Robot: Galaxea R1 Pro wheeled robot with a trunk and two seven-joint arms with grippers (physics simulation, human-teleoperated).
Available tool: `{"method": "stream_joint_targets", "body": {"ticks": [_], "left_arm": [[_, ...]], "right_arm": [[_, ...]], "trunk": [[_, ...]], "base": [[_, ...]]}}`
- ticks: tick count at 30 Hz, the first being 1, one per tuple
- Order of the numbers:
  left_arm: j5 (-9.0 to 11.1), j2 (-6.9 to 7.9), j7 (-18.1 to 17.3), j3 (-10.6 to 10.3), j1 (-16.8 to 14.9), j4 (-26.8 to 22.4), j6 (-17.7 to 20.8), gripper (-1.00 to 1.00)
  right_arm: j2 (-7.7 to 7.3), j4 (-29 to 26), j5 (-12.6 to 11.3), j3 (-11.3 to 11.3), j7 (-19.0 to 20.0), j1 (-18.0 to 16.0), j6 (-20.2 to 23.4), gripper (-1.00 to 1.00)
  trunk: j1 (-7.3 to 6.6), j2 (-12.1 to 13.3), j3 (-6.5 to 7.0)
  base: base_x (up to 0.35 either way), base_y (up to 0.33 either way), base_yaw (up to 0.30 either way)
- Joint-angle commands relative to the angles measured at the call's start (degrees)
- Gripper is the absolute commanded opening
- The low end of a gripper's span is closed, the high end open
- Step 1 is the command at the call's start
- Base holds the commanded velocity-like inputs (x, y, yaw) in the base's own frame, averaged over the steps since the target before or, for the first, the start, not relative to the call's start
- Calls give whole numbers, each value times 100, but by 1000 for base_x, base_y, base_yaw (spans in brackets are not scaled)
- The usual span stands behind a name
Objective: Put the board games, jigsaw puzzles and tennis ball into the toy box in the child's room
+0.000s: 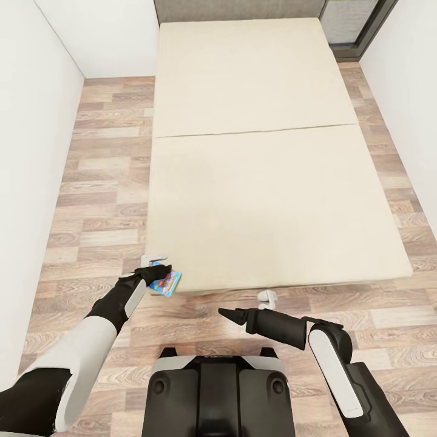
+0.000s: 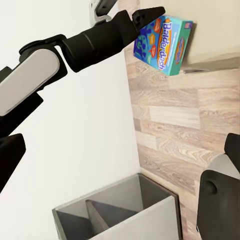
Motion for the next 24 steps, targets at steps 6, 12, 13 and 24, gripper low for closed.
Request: {"method": "stream_joint_targets", "body": {"ticks": [6, 12, 13, 24], "left_arm": [[53, 6, 9, -22, 0, -9, 30, 100], [54, 6, 9, -22, 0, -9, 30, 100], [52, 4, 9, -22, 0, -9, 30, 100], [52, 5, 9, -22, 0, -9, 30, 100]], "right_arm": [[-2, -3, 27, 1, 29, -3, 15, 100], [-2, -3, 24, 1, 29, -3, 15, 100], [-2, -3, 24, 1, 29, -3, 15, 100], [-2, -3, 28, 1, 29, -3, 12, 100]], "trunk": [[3, -8, -6], [3, -8, -6], [3, -8, -6], [3, -8, -6]], "base": [[-5, 0, 0], [0, 0, 0], [0, 0, 0], [0, 0, 0]]}}
